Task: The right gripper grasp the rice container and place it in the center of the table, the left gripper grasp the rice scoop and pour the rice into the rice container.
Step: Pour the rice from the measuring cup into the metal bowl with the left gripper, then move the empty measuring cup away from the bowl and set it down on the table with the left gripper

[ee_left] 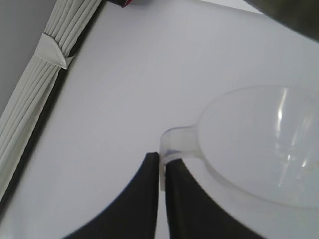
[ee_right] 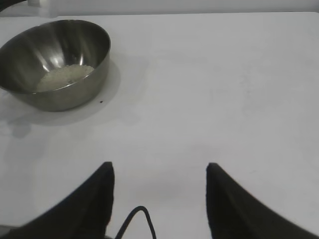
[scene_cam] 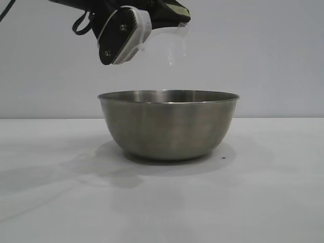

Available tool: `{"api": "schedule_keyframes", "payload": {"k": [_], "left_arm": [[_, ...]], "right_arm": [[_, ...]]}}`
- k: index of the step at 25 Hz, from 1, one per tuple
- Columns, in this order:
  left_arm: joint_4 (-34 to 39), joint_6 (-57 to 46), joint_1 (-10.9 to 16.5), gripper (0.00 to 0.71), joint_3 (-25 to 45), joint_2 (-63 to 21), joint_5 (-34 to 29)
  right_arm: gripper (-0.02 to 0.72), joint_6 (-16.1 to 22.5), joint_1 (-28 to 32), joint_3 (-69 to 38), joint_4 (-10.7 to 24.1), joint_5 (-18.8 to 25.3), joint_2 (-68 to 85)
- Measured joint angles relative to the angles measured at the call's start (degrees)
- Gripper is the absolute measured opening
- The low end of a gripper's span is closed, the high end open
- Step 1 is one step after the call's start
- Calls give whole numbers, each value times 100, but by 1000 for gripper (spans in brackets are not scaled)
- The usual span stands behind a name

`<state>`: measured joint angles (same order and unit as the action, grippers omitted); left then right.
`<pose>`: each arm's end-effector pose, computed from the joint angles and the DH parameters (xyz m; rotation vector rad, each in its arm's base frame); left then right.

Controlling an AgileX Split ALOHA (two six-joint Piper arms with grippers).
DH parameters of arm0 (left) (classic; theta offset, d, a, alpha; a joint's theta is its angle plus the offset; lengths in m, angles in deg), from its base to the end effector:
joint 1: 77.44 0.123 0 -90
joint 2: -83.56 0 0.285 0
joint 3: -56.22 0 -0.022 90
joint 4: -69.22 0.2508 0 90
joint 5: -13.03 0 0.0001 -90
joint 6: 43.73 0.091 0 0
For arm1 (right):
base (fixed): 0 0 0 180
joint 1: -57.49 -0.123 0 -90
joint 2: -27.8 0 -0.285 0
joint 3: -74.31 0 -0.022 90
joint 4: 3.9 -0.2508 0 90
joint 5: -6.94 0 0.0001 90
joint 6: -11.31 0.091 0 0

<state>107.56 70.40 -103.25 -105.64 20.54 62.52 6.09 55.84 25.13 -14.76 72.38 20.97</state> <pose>0.3433 -0.2136 0.2111 1.7256 -0.2132 1.1413 -0.0110 0.0153 0.2690 -0.1453 2.1048 0.1922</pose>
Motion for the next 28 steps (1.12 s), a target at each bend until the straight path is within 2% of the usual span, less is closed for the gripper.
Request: {"api": "schedule_keyframes", "payload": {"k": [3, 9, 12, 19, 28], "left_arm": [[-311, -869, 0, 0, 0, 0, 0], [-384, -2492, 0, 0, 0, 0, 0], [-814, -3592, -3, 0, 0, 0, 0], [-2816, -6000, -3, 0, 0, 0, 0], [-5830, -7193, 20, 0, 0, 0, 0]], "right_arm": [[356, 0, 0, 0, 0, 0, 0], [356, 0, 0, 0, 0, 0, 0], [356, 0, 0, 0, 0, 0, 0], [356, 0, 0, 0, 0, 0, 0], [356, 0, 0, 0, 0, 0, 0]]}}
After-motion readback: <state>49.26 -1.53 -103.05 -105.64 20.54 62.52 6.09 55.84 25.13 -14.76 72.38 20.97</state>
